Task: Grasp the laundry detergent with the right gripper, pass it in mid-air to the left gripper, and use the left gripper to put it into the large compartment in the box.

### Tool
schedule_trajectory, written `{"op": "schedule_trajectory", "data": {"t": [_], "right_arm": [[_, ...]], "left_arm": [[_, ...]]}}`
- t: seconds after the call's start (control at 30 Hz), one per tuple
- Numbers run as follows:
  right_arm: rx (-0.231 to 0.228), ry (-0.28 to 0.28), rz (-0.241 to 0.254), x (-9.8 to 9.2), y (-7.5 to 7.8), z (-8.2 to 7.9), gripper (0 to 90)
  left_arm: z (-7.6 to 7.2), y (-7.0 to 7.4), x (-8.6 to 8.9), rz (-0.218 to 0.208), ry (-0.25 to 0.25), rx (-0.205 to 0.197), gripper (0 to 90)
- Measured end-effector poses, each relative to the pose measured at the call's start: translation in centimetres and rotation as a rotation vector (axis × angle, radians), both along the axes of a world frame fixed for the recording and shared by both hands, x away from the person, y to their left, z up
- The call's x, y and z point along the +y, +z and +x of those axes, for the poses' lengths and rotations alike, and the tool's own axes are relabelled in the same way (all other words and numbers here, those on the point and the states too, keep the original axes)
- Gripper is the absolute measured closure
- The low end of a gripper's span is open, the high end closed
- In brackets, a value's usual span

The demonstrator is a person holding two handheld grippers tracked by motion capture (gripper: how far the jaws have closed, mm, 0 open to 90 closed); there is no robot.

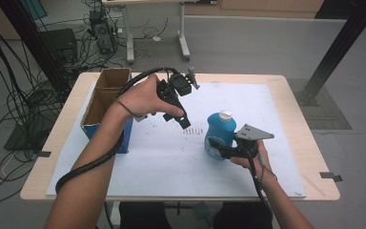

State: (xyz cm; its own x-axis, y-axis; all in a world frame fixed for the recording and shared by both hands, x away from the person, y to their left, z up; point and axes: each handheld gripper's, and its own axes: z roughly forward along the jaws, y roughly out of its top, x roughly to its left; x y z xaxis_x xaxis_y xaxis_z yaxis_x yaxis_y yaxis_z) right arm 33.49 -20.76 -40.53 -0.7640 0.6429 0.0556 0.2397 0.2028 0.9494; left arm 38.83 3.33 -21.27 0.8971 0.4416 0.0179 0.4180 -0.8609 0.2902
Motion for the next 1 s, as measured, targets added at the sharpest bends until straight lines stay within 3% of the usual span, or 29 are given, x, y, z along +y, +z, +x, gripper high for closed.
{"op": "schedule_trajectory", "data": {"t": [0.23,0.43,0.5,0.53,0.7,1.0], "right_arm": [[0.025,0.084,0.012,-0.6,1.8,0.6,43.5],[0.058,0.227,0.039,-1.4,3.8,1.3,43.5],[0.063,0.247,0.042,-1.4,4.0,1.3,43.5],[0.070,0.290,0.044,-1.5,4.5,1.6,43.5],[0.084,0.398,0.055,-1.3,5.9,2.1,43.5],[0.090,0.508,0.037,-1.1,7.3,2.5,43.6]], "left_arm": [[-0.1,0.8,0.0,0.001,-0.027,-0.004,10.4],[-0.6,1.6,-0.2,-0.005,-0.078,-0.002,10.4],[-0.7,1.7,-0.4,-0.010,-0.087,-0.004,10.4],[-0.8,1.8,-0.5,-0.008,-0.095,-0.007,10.4],[-1.4,2.9,-1.0,-0.020,-0.158,-0.011,10.4],[-1.9,4.2,-1.4,-0.040,-0.248,-0.025,10.5]]}}
